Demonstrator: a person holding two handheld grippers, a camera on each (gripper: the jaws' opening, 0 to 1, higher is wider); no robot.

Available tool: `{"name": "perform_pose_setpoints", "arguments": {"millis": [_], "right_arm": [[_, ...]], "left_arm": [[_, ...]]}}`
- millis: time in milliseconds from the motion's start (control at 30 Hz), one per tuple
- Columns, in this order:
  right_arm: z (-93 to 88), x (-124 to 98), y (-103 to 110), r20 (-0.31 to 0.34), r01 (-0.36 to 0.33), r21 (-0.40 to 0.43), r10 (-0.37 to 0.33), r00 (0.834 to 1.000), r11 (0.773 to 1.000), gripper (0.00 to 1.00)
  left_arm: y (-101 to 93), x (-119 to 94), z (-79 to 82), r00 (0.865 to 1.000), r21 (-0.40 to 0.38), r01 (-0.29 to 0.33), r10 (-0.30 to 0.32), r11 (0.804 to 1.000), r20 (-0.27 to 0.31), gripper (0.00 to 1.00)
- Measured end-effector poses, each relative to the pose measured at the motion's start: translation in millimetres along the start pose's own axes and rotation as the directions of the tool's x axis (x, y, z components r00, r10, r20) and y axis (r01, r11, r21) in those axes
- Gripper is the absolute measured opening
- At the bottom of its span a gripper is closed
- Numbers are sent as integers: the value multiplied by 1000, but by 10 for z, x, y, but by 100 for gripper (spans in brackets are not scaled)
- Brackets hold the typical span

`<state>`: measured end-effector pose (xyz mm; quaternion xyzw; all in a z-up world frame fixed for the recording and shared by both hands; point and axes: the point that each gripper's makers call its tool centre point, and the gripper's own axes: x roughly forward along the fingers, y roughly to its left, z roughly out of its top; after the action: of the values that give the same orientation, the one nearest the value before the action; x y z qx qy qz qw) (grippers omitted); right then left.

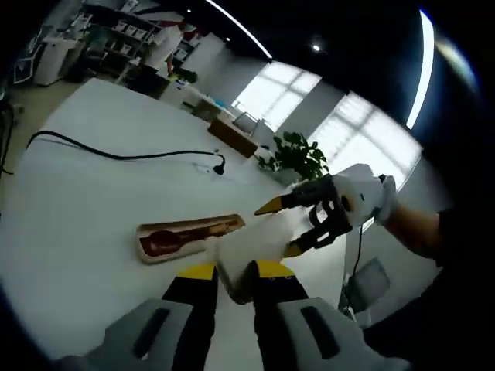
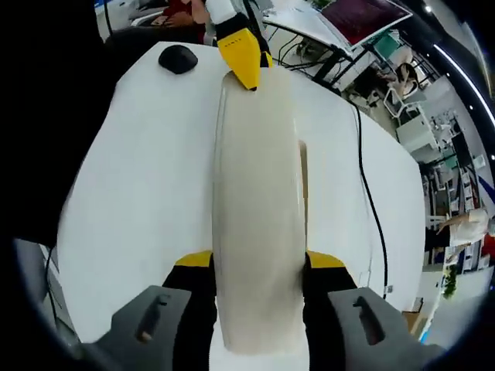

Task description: Arrange the utensils inside the cutlery case until each visible utensil rests in its matching compartment.

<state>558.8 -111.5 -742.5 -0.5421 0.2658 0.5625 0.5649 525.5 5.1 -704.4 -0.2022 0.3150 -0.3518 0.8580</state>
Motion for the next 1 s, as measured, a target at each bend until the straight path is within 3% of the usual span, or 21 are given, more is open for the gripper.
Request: {"name": "perform_pose_setpoints", "arguments": {"millis": [400,467,667,867,1000], "right_arm": [[-162,246,-222,-33,-55,10,55,998,998,41],[-176,284,-260,-36,-63,12,64,997,998,41],[-207,392,-339,-49,-110,40,111,993,993,40],[-250,531,-372,-78,-157,71,162,984,985,40],[-227,588,-417,-61,-174,101,180,982,980,40]], "left_arm": [[293,240,35,994,38,-71,74,997,-80,18],[408,268,12,984,101,-108,121,989,-129,19],[624,336,18,964,104,-134,154,985,-215,15],[745,408,30,960,68,-138,151,988,-236,15],[824,396,87,962,52,-154,162,987,-221,14]]}}
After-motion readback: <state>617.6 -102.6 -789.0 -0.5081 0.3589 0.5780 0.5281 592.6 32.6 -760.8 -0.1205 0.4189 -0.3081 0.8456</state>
